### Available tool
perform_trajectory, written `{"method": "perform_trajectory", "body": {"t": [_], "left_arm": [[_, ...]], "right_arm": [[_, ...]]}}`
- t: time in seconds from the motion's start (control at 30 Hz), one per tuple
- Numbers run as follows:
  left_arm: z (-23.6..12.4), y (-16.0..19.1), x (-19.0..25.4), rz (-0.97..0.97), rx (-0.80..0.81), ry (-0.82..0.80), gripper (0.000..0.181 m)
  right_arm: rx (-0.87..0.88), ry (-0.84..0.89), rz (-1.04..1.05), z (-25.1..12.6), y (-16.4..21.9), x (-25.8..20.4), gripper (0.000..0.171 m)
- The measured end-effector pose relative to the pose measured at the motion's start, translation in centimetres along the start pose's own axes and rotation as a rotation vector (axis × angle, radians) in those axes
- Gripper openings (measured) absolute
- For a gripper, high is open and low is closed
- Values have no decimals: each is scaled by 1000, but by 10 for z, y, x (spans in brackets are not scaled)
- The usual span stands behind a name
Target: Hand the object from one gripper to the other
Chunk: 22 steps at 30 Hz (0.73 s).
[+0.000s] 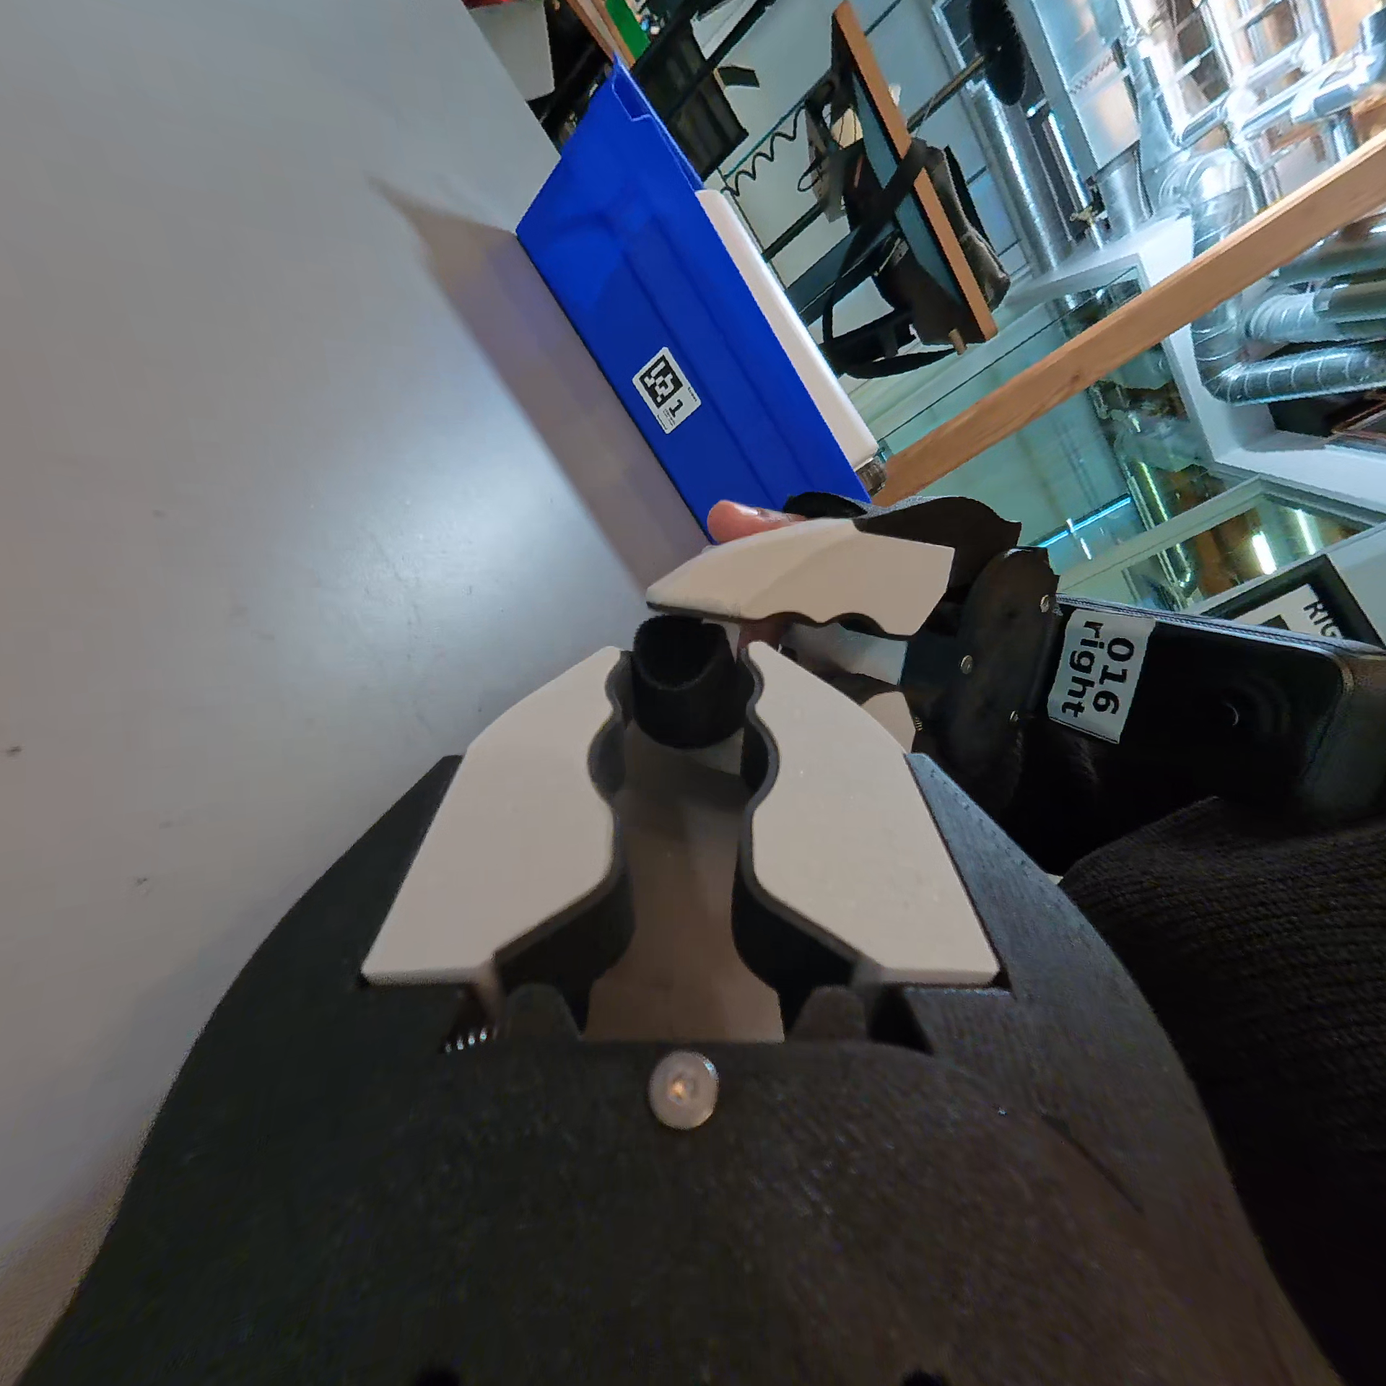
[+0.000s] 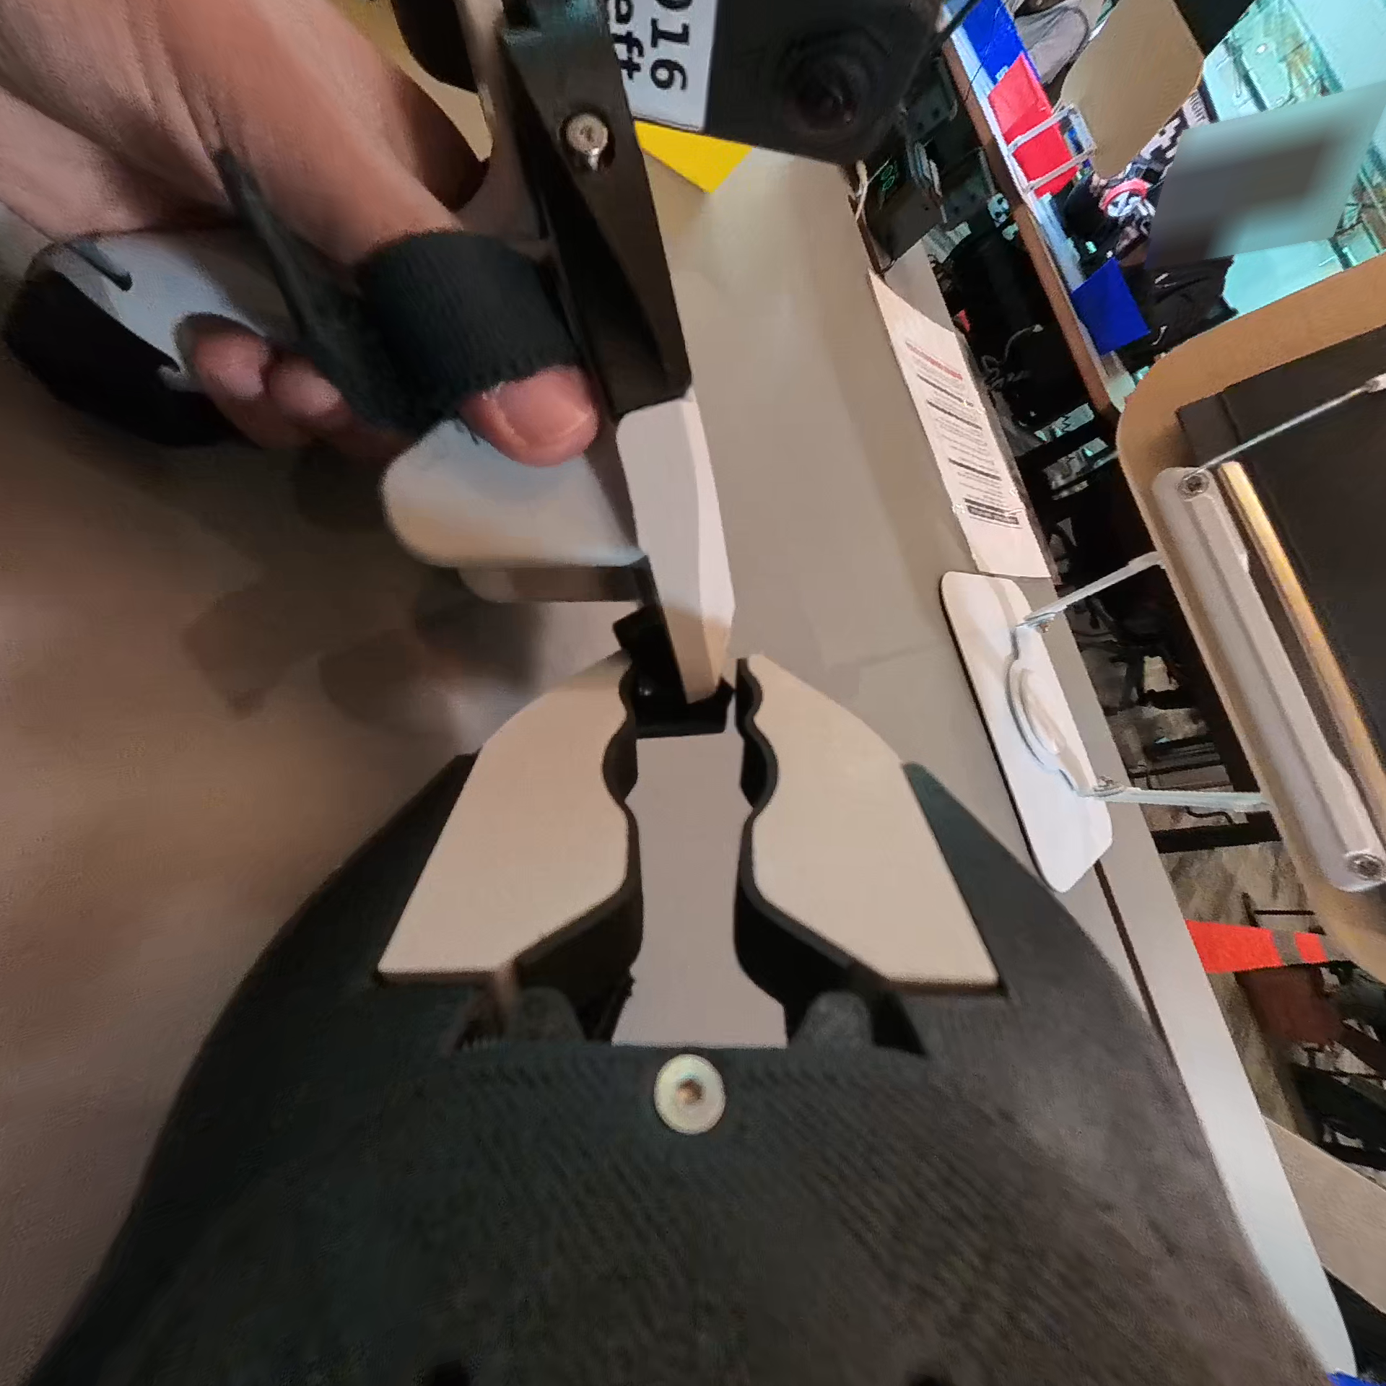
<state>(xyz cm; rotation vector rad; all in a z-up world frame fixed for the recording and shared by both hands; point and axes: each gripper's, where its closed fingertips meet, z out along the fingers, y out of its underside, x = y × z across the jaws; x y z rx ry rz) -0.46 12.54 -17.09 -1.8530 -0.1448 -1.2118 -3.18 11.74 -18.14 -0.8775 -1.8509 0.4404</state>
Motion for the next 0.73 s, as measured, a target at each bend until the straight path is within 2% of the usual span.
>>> {"method": "perform_trajectory", "body": {"t": [0.23, 0.4, 0.6, 0.73], "left_arm": [[-4, -8, 4, -28, 62, 49, 21], [-12, -21, 5, -103, 150, 114, 19], [-17, -30, 21, -329, 226, 375, 23], [-16, -28, 33, -438, 210, 513, 24]], "right_arm": [[72, 29, 58, -2, -4, 10, 34], [126, -18, 176, -1, -1, 12, 44], [340, -123, 401, -15, -20, 20, 46], [397, -182, 483, -19, -23, 20, 44]]}}
